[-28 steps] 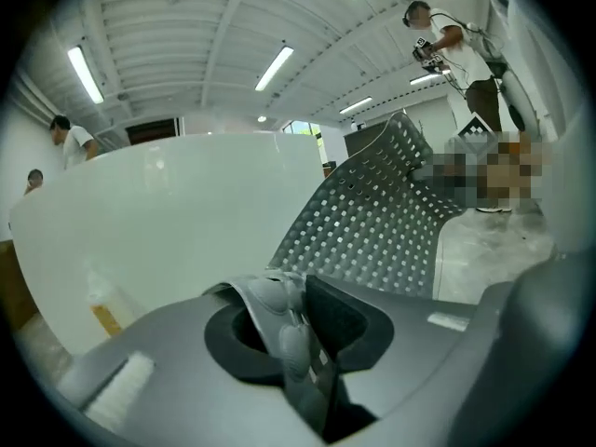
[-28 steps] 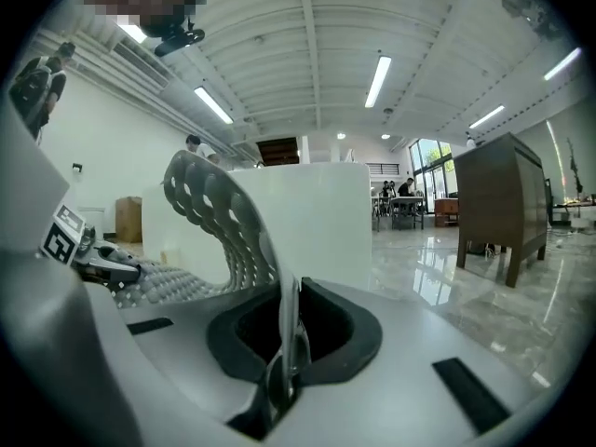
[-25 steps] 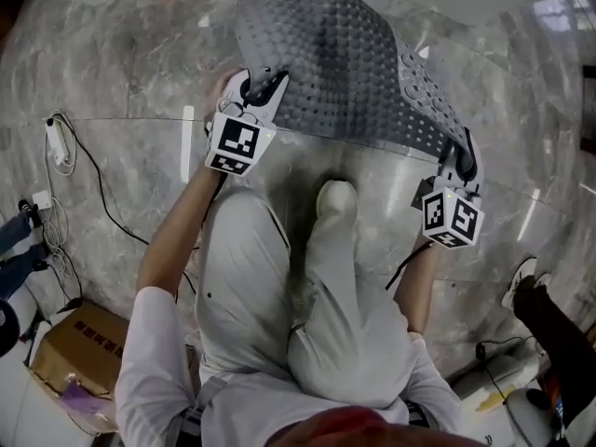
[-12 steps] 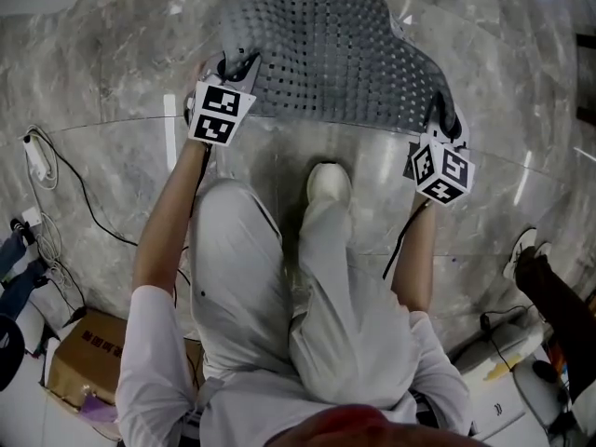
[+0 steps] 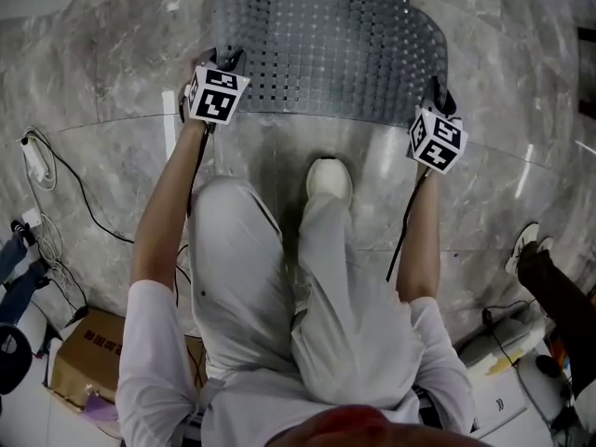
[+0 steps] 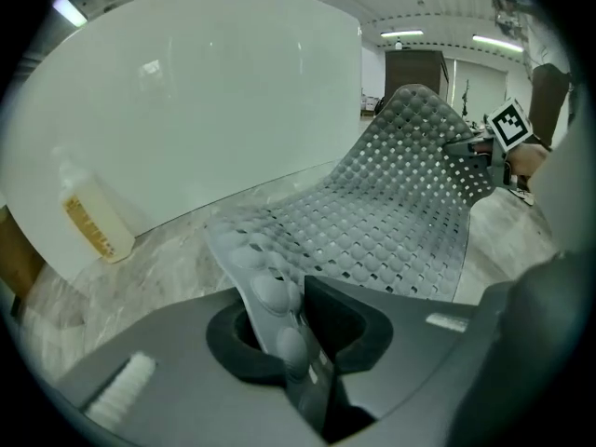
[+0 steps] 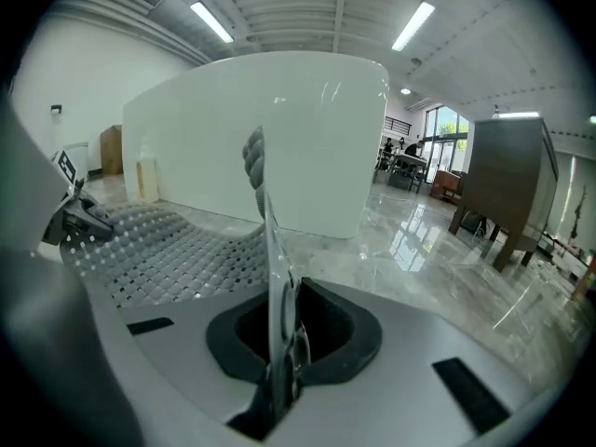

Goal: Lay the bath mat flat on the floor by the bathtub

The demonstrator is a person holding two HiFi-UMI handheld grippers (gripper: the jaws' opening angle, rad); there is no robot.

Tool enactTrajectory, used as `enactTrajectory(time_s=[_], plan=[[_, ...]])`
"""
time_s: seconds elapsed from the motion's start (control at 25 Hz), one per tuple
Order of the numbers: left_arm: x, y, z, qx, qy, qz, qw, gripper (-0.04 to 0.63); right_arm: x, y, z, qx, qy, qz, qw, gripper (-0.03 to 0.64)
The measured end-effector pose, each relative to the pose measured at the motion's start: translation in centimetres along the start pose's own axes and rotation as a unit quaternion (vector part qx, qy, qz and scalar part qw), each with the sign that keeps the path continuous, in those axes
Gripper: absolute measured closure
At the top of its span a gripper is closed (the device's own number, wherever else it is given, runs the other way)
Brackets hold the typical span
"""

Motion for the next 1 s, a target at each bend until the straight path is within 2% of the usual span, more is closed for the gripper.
enactTrajectory(time_s=[0.36,0.56,0.8,1.0], plan=[[-0.7,2.1,3.2,-0.069,-0.018,0.021,0.9973,0.537,0.2,1.5,4.1,-0.051,0.011,-0.062,0.997,0.600],[-1.0,2.6,4.2,-0.084,-0.023,0.015,0.9961,0.535,0.9,2.4,5.9,-0.067,0.017,-0.097,0.993,0.600],[-1.6,3.0,4.4,-0.090,-0.018,-0.026,0.9955,0.522,1.6,3.7,7.8,-0.093,0.033,-0.156,0.983,0.598],[-2.0,3.4,4.7,-0.093,-0.016,-0.048,0.9944,0.514,2.9,4.6,9.2,-0.113,0.038,-0.180,0.976,0.596]])
Point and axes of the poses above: the fingertips, and each gripper's own axes: z forward along the fingers, x to its right, y out of its underside, the point moved 10 cm from there along -z, backward along the fingers, and after that the axes turned 4 degrees about -z, right-handed, at the moved point
